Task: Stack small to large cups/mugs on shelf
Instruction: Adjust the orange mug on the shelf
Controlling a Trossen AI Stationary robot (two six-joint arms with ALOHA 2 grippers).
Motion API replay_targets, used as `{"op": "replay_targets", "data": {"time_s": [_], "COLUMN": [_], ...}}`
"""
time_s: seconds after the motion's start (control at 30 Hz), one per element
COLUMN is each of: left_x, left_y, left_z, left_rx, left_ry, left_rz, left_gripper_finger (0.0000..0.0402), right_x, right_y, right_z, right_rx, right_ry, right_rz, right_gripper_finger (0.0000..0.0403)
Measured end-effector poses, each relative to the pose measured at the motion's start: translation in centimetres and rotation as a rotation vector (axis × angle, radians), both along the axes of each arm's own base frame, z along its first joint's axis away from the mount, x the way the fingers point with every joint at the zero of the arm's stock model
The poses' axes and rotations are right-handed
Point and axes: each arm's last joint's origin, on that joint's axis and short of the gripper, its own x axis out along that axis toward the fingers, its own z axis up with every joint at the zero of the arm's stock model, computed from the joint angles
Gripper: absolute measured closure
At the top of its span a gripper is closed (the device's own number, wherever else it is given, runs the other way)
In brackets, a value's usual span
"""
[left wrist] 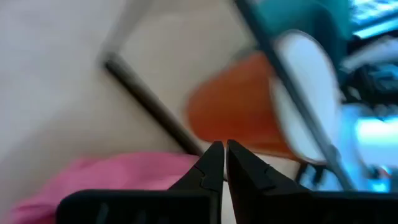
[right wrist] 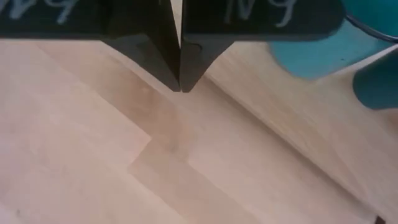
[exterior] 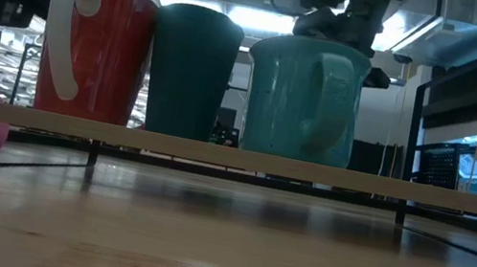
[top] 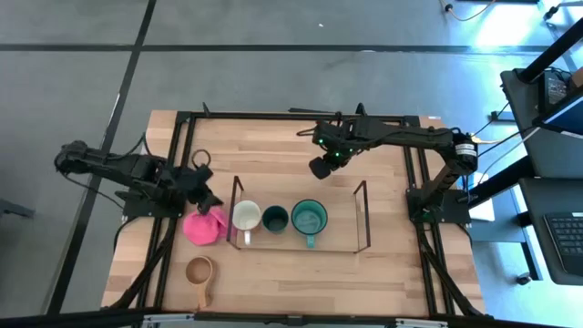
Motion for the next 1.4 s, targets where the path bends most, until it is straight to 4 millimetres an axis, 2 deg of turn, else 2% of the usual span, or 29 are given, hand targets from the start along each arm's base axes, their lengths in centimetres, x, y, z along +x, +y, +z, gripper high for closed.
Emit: {"op": "replay_targets", "data": {"time_s": [0.13,0.4,0.77,1.4], "left_x": [0.9,1.5,2.4,2.6], "left_y": [-1.4,-2.3,-2.5,-2.2], "left_z": [-0.1,-1.6,-1.7,-1.7], "left_rx": [-0.019,-0.004,0.03,0.062], "left_ry": [-0.076,-0.02,-0.044,-0.058], "left_rz": [-0.052,-0.009,0.024,0.043], "left_gripper_finger": [0.0388,0.0388,0.0388,0.0388], "right_x": [-0.3,-0.4,-0.5,-0.5], "right_y": [-0.6,-0.7,-0.7,-0.7], "right_z": [0.3,0.3,0.2,0.2], "right_rx": [-0.004,-0.015,-0.015,-0.018], "right_ry": [-0.007,-0.004,0.011,0.014], "right_rz": [-0.011,0.005,0.011,0.023], "right_gripper_finger": [0.0397,0.0397,0.0397,0.0397]}}
